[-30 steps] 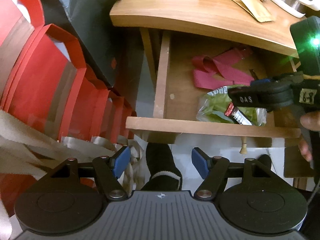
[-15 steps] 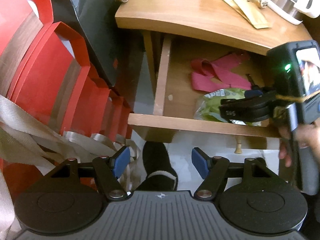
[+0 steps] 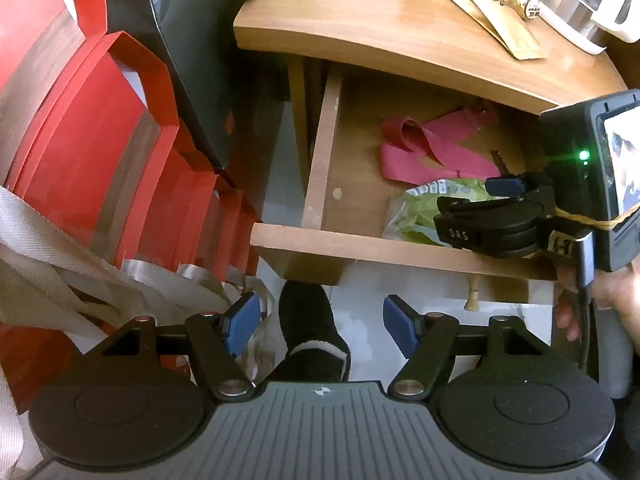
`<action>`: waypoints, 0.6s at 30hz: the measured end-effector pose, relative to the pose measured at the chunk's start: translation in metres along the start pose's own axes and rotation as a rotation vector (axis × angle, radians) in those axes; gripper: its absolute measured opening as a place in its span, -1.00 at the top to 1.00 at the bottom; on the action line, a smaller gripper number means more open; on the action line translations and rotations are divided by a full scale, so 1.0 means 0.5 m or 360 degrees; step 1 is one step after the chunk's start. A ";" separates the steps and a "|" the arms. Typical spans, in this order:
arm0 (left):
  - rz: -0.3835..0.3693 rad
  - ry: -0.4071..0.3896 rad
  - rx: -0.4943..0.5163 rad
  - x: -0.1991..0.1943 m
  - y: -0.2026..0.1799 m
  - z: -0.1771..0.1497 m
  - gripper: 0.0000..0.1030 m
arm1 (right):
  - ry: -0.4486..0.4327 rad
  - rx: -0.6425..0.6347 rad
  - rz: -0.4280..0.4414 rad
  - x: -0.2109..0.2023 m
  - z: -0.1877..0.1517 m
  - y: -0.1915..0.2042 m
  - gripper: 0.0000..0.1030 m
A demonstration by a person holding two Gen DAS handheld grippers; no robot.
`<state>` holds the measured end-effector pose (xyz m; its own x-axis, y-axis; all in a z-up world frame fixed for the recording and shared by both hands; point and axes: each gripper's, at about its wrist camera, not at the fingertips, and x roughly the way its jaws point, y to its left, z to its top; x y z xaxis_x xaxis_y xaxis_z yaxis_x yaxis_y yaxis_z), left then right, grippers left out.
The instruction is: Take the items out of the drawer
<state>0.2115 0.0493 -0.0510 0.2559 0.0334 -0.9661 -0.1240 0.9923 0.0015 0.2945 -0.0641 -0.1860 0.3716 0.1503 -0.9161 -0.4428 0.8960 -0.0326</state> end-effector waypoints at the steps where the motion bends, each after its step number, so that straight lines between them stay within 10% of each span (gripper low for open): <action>1: 0.0003 0.0002 0.0000 0.001 -0.001 0.000 -0.40 | 0.0004 0.0004 0.0007 0.002 0.001 -0.001 0.00; 18: 0.0027 0.0006 0.0026 0.016 -0.005 0.005 -0.40 | 0.0199 0.0548 -0.0057 0.008 0.002 -0.164 -0.11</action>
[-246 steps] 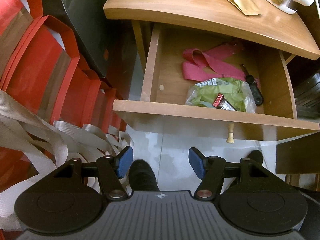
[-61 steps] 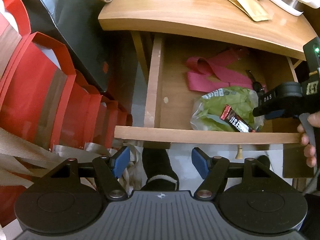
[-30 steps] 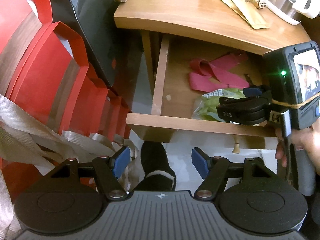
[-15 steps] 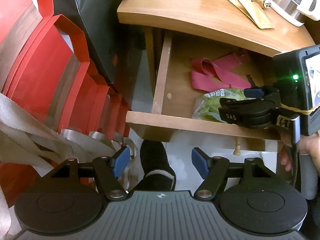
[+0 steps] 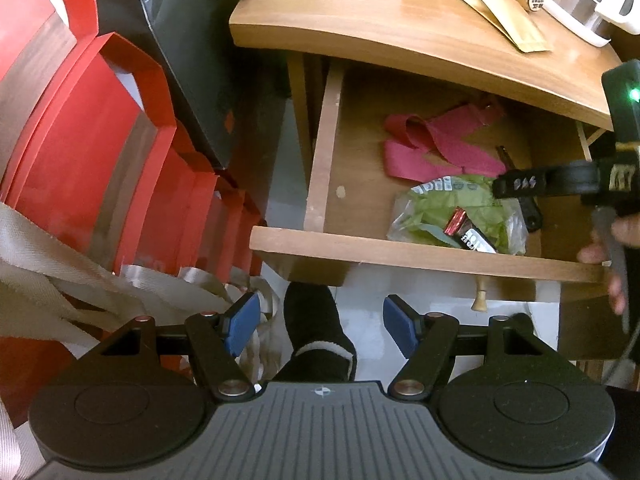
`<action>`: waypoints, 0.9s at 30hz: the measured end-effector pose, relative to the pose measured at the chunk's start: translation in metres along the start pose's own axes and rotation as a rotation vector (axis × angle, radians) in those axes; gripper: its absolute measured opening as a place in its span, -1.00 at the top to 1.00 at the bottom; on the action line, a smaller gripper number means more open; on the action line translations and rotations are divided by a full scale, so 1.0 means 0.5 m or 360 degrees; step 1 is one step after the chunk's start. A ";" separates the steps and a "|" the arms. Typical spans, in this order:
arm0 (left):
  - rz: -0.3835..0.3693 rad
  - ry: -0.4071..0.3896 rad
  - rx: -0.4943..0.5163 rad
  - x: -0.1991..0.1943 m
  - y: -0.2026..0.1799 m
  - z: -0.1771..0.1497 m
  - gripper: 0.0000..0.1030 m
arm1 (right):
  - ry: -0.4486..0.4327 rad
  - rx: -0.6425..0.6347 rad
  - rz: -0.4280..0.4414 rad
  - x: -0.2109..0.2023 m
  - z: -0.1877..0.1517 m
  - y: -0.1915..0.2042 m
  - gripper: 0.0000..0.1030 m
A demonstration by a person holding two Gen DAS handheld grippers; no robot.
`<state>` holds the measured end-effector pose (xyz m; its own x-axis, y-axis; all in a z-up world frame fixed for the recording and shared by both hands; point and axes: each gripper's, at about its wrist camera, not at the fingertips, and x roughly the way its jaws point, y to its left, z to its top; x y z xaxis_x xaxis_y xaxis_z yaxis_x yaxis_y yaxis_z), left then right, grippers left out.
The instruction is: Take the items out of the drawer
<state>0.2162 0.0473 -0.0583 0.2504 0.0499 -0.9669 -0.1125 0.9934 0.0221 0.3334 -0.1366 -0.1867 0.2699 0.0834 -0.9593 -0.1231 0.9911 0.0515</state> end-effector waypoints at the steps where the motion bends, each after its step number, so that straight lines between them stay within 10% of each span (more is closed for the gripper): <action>1: 0.0000 0.0000 -0.0001 0.000 0.000 0.000 -0.40 | 0.0029 0.0044 0.0007 0.005 0.004 -0.013 -0.11; 9: 0.0004 0.0013 0.0013 0.011 -0.006 -0.002 -0.40 | 0.0155 0.0094 0.0034 0.029 0.008 -0.046 -0.10; 27: 0.0017 0.0031 0.0030 0.026 -0.014 0.000 -0.40 | 0.0274 -0.0871 0.0209 0.046 -0.005 0.078 0.03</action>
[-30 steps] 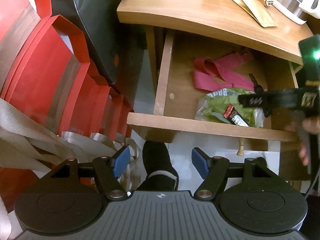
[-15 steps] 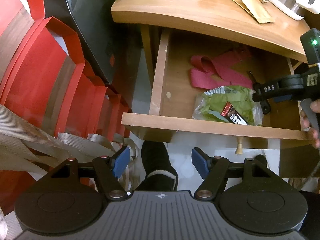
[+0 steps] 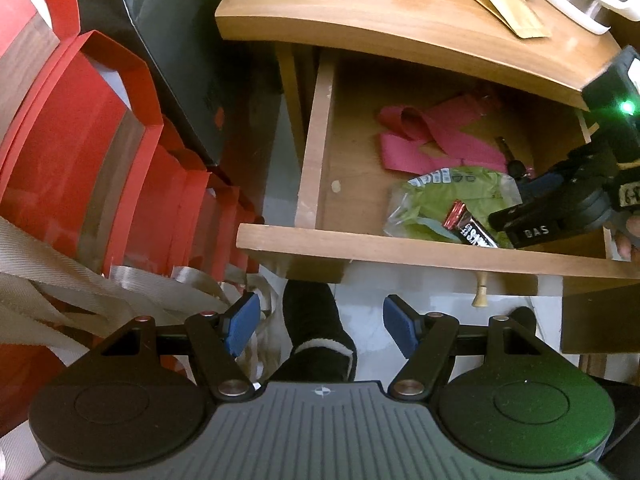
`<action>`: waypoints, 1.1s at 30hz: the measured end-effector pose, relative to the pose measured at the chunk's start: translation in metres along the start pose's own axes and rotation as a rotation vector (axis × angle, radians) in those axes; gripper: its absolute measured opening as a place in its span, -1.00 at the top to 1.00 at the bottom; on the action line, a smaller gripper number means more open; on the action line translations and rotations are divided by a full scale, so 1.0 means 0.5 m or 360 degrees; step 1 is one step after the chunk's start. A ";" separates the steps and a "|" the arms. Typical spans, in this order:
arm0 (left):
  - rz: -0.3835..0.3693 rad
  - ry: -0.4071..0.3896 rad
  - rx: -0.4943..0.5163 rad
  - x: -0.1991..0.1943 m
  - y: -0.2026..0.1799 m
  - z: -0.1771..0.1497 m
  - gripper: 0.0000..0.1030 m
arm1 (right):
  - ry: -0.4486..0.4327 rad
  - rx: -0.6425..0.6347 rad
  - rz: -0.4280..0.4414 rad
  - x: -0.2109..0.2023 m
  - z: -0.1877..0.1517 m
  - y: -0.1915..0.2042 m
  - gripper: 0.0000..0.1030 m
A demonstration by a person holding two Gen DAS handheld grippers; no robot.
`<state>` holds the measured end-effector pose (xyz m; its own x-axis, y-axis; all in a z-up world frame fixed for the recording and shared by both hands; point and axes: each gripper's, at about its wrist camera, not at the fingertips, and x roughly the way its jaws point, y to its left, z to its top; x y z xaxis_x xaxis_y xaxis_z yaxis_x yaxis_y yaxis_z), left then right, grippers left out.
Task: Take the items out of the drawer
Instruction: 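Close the right tool fingers on the Hershey's chocolate bar, then lift the chocolate bar out of the drawer with the right tool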
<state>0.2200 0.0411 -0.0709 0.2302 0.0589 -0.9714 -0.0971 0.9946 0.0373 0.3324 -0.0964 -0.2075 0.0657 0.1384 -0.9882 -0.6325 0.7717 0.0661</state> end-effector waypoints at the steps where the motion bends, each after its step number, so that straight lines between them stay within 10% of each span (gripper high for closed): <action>1: 0.0001 0.0002 0.0001 0.001 0.000 0.000 -0.40 | 0.0014 -0.0021 0.0017 0.003 0.005 0.006 0.03; 22: 0.0009 0.0025 0.0003 0.017 0.003 0.006 -0.40 | 0.0286 -0.0203 0.0097 0.077 0.036 0.068 0.51; 33: 0.0020 0.0028 -0.0011 0.015 0.006 0.006 -0.40 | 0.0174 -0.0145 0.0121 0.046 0.007 0.074 0.54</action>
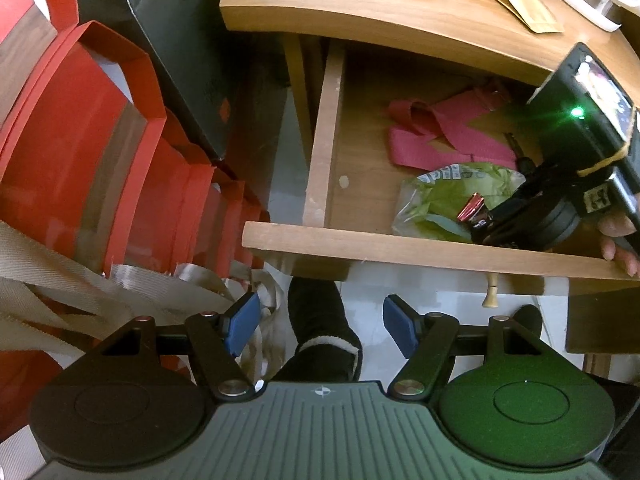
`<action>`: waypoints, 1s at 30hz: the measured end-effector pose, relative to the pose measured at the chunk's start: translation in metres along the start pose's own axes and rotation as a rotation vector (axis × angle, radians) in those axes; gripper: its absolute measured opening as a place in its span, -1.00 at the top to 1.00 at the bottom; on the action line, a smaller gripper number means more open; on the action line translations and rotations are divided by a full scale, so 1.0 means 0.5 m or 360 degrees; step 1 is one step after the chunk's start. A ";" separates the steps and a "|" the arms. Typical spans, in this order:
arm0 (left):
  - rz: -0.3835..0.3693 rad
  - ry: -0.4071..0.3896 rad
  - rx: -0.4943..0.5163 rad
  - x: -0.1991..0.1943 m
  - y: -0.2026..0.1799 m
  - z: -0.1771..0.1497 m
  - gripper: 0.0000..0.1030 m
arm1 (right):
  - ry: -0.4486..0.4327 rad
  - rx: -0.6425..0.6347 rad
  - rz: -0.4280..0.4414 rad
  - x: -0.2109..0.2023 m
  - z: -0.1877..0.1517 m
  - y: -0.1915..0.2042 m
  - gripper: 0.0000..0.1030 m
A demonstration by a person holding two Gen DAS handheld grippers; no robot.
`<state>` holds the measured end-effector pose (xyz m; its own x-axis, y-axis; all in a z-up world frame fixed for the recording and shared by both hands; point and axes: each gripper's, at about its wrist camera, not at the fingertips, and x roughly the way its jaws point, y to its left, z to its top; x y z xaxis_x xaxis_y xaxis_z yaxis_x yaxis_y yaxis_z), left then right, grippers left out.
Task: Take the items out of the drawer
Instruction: 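Lift the chocolate bar out of the drawer with the right tool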
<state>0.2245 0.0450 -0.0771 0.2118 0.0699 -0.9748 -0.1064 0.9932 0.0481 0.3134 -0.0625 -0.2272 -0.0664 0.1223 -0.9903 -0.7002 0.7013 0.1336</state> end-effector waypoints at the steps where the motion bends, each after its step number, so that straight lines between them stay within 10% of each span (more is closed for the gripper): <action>1: -0.0002 -0.0001 0.0001 -0.001 0.000 0.000 -0.40 | -0.0012 0.0006 0.0001 -0.004 -0.004 0.001 0.54; 30: -0.0005 -0.0107 0.0021 -0.075 -0.022 -0.007 -0.40 | -0.0714 0.0336 0.0063 -0.273 -0.103 -0.027 0.54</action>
<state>0.2142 0.0314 -0.0419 0.2772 0.0727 -0.9580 -0.0932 0.9945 0.0485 0.2955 -0.1247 -0.0958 0.2548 0.4091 -0.8762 -0.5408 0.8114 0.2216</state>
